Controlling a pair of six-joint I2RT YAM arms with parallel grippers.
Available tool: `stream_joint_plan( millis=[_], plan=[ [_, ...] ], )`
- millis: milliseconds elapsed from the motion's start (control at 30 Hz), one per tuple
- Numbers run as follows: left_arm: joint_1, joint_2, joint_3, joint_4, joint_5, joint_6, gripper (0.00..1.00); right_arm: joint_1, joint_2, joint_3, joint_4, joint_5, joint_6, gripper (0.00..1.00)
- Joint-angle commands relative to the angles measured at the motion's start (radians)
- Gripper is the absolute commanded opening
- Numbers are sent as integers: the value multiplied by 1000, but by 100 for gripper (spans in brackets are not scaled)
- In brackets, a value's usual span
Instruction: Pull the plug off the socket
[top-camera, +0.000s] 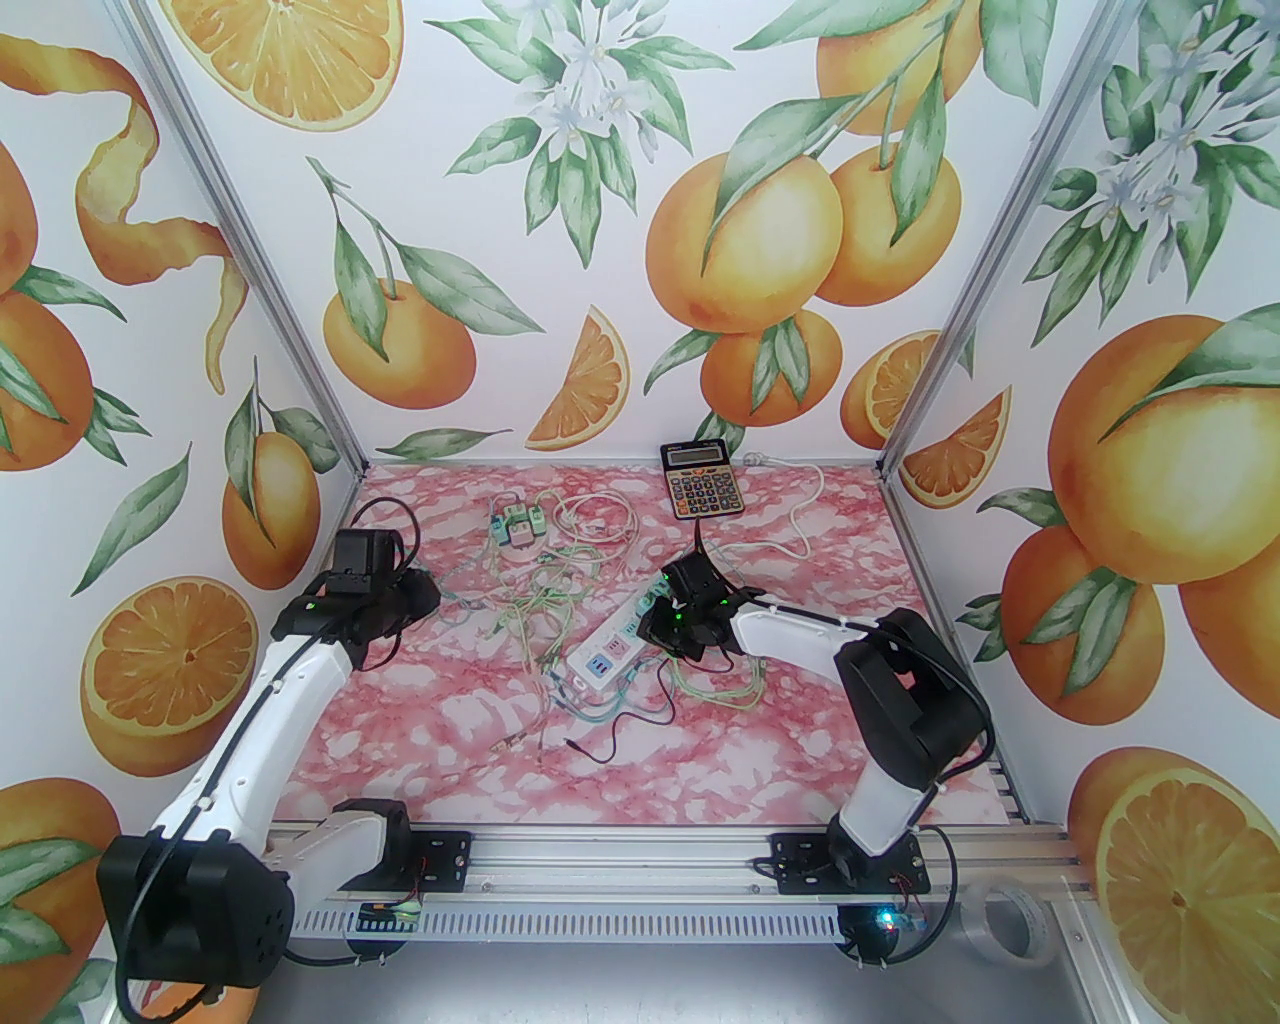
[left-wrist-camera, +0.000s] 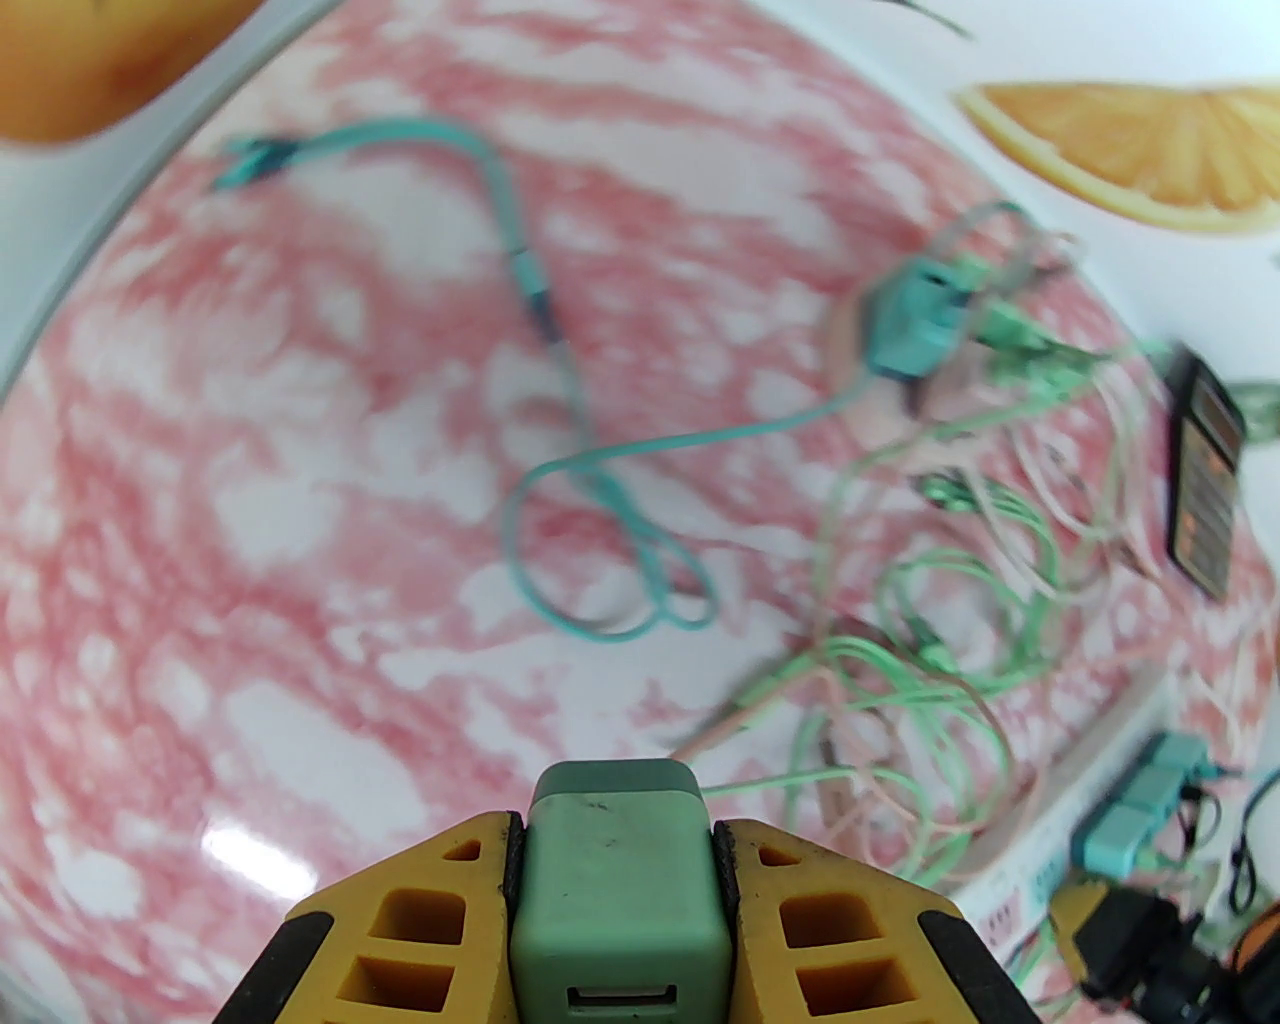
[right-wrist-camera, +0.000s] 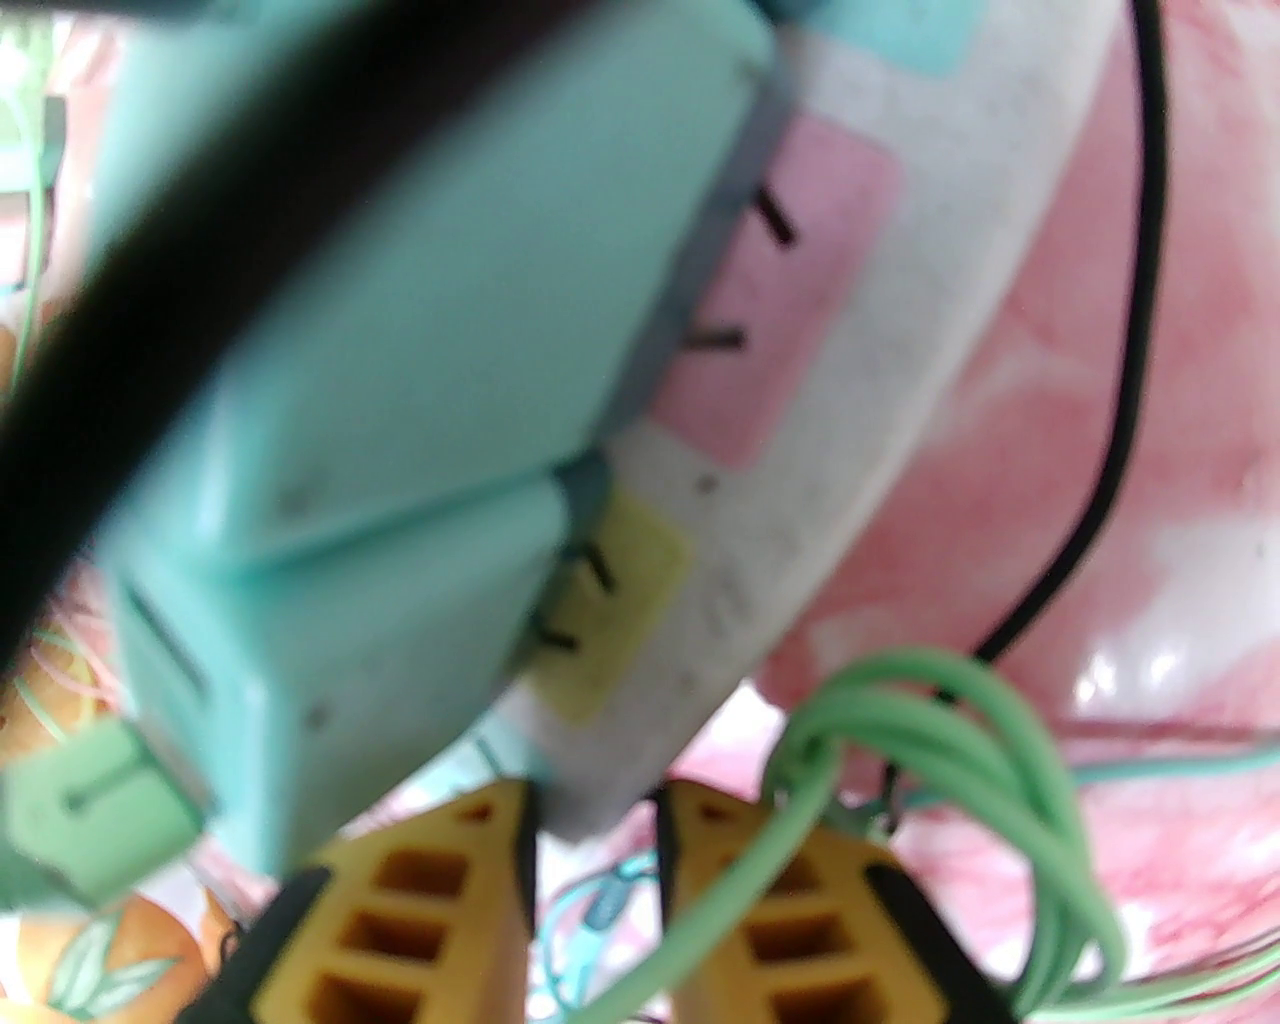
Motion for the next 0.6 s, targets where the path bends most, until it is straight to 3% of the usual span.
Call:
stream_joint_plan(
  millis=[0,167,567],
  plan=[
    [54,10,-67,53,21,-76,19,-1,47,-10,-120,80,-32,26],
    [148,35,-176,128,81,-138,20,1,41,-6,-126,83,-37,26],
    [185,66,-197,144,61,-149,36,5,41,2,-138,88,-44,26]
  ],
)
